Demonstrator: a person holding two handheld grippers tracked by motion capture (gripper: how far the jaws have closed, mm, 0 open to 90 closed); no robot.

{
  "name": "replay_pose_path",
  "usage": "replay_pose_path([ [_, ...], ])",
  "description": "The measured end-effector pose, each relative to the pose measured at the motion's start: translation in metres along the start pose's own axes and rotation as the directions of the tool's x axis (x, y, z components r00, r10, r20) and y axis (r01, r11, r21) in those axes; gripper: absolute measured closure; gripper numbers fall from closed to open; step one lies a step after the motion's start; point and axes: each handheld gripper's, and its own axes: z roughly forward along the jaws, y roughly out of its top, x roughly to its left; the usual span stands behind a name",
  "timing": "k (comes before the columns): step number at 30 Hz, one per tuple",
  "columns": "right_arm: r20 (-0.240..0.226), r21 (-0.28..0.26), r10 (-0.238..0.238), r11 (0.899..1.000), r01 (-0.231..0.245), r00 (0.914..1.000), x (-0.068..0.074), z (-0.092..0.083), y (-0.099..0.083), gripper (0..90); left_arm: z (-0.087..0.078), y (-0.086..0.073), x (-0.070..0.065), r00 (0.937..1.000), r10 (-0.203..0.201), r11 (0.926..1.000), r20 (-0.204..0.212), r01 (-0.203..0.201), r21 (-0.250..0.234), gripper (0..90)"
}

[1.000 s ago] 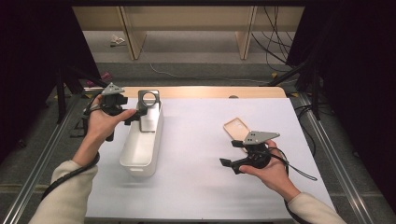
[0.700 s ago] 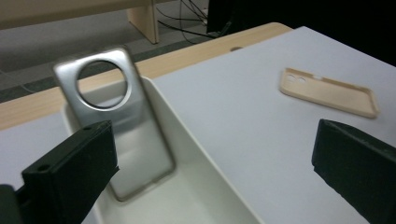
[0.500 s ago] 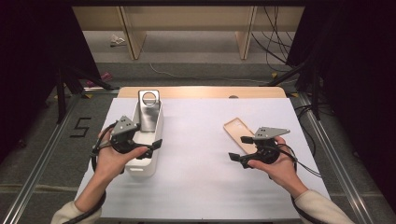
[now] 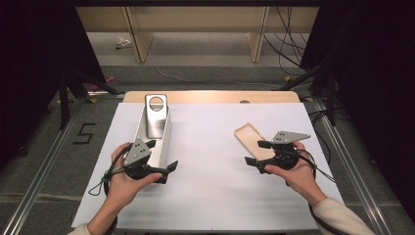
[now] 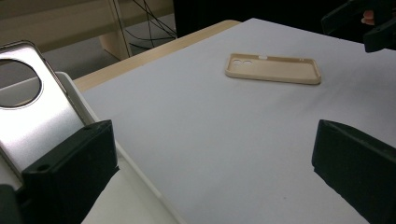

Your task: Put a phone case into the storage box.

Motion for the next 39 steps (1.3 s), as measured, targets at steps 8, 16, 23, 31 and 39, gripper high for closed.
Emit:
replay_pose_path([
  [8,0.001,0.002,0.002,1.000,-0.002,1.0000,0.000,-0.001,-0.001,16.3,0.001,-0.003,-0.001,1.0000,0.005,1.0000,-0.004,-0.005,0.006,0.0],
  [16,0.028,-0.005,0.014,1.000,-0.013,0.9995,-0.005,-0.002,0.000,16.2,0.004,-0.004,-0.002,0.9999,0.003,1.0000,0.009,-0.003,-0.002,0.0],
  [23,0.043,-0.013,0.030,0.999,-0.030,0.9986,-0.014,-0.004,-0.003,16.3,0.005,-0.006,-0.001,1.0000,0.002,1.0000,0.004,-0.002,0.006,0.0],
  [31,0.061,-0.026,0.054,0.998,-0.052,0.9967,-0.024,-0.006,-0.003,18.7,0.006,-0.004,-0.002,1.0000,0.004,1.0000,-0.003,-0.004,0.006,0.0],
  [39,0.127,-0.026,0.087,0.996,-0.084,0.9881,-0.040,-0.011,-0.004,39.9,0.009,-0.005,-0.002,1.0000,-0.001,1.0000,0.008,0.001,0.005,0.0],
])
